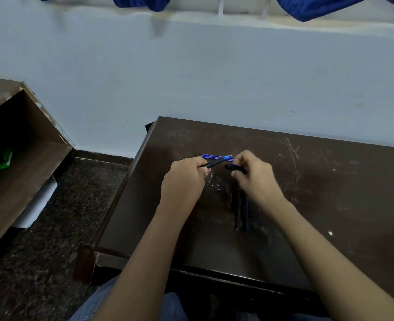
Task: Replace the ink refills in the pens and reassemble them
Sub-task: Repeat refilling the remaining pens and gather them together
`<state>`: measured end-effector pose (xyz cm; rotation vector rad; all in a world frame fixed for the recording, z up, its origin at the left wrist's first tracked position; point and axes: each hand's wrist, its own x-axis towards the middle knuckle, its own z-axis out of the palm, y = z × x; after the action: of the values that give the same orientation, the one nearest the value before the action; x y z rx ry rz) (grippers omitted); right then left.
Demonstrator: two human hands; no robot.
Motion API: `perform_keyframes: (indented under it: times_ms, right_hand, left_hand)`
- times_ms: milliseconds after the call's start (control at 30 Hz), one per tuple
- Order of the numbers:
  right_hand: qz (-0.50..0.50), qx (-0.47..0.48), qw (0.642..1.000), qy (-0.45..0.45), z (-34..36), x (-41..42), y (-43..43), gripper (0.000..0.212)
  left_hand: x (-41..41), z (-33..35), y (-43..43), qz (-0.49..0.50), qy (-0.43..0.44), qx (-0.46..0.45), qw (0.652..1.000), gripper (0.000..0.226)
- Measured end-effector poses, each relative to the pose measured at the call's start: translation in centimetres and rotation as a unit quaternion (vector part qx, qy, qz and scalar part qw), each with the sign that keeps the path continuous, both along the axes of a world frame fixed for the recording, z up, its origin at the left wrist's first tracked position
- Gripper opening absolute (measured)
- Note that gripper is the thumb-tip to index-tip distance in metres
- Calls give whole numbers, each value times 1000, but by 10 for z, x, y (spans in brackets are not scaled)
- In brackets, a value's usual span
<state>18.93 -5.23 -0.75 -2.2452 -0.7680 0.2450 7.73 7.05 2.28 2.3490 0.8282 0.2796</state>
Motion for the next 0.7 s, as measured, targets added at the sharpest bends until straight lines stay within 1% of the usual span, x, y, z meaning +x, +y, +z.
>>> perform_keyframes:
  times_ms: [67, 133, 300, 367, 433, 567, 700]
  right_hand:
    - [-22, 43, 999, 14, 9, 7, -6, 16]
    - [-31, 63, 997, 20, 14, 13, -9, 17]
    - [-16, 68, 997, 9, 15, 17, -11, 19]
    - [1, 73, 997, 3, 15, 15, -10, 20]
    - [31, 62, 997, -29, 15, 13, -10, 21]
    - [126, 36, 988, -84, 15, 10, -9, 20]
    - [143, 46, 985, -86, 20, 8, -12, 18]
  left_hand:
    - [0, 1, -1, 0, 2, -2, 1000, 30]
    - [1, 1, -2, -2, 3, -3, 1000, 31]
    - [3, -2, -2, -11, 10, -3, 1000, 29]
    - [4, -3, -2, -20, 12, -1, 1000, 28]
    - [4, -3, -3, -31, 12, -3, 999, 27]
    - [6, -7, -7, -50, 12, -5, 999, 23]
    - [5, -6, -11, -41, -8, 34, 999, 23]
